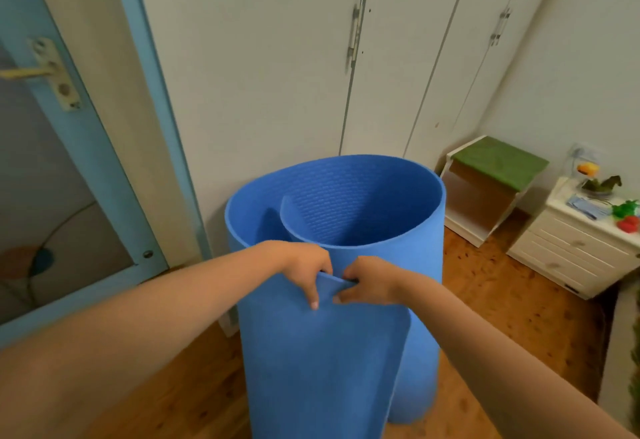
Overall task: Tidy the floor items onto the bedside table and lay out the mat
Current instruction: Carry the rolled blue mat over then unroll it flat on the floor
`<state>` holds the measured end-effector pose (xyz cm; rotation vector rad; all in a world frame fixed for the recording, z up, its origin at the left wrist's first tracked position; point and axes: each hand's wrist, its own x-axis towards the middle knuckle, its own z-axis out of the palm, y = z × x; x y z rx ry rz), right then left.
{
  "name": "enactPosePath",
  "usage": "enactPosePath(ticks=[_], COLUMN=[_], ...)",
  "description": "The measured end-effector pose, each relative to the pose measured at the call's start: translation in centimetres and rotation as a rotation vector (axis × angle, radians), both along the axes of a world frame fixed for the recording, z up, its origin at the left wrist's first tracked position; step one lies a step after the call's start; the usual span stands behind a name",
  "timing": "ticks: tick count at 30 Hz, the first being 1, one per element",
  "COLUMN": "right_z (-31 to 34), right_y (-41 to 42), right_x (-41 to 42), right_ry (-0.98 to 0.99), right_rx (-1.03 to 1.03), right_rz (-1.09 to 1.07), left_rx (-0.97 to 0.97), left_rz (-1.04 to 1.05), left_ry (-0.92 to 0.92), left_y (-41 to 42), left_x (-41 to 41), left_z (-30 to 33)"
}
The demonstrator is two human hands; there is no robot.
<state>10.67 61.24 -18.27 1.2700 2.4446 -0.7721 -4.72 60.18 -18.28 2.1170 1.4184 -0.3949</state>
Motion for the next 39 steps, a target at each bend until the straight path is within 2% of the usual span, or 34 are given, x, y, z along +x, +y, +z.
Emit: enactPosePath(ticks=[2,7,11,15,17,18,20,22,26,31,35,37,39], right_z=[0.2,-0.7,-3.5,-5.7,-7.6,-10.8,-17.6,-19.1,-8.2,-4.1,0.5,4.1,7.8], right_y=[0.4,1.3,0.5,-1.0,-0.2,1.7,6.3,8.1,3.9,6.7,10.6,13.8,17.2], right_x=[-0.1,-2.4,-5.1,-7.9,-8.6,-8.3,-6.6,-5.5,-4.4,3.3,11.6,16.5,20.1], right_ry=[0.007,0.322,0.036,-0.133,-0.174,-0.170,-0.162,-0.127,-0.075,-0.110,-0.104,-0.003,0.252], right_rx=[-0.010,-0.229,-0.371,-0.249,-0.157,-0.139,-0.147,-0.169,-0.012,0.284,0.465,0.580,0.565], right_rz=[-0.040,-0.369,-0.329,-0.270,-0.202,-0.165,-0.167,-0.185,-0.287,-0.305,-0.403,-0.542,-0.703], left_rx=[0.017,0.072,0.088,0.102,0.106,0.107,0.107,0.115,0.141,0.181,0.235,0.305,0.394], left_rz=[0.026,0.077,0.149,0.186,0.193,0.189,0.177,0.168,0.144,0.116,0.161,0.206,0.262], left_ry=[0.031,0.073,0.047,-0.011,-0.039,-0.053,-0.076,-0.089,-0.118,-0.201,-0.295,-0.358,-0.428], left_y=[-0.6,-2.6,-4.1,-4.8,-4.8,-4.7,-4.2,-3.5,-2.1,1.5,5.5,8.2,10.6], left_x=[-2.3,-8.4,-12.6,-14.7,-15.1,-15.1,-14.8,-14.1,-11.5,-4.2,3.2,7.3,10.6], left_z=[0.2,0.6,0.7,0.8,0.8,0.8,0.9,1.1,2.2,4.0,6.1,7.3,8.7])
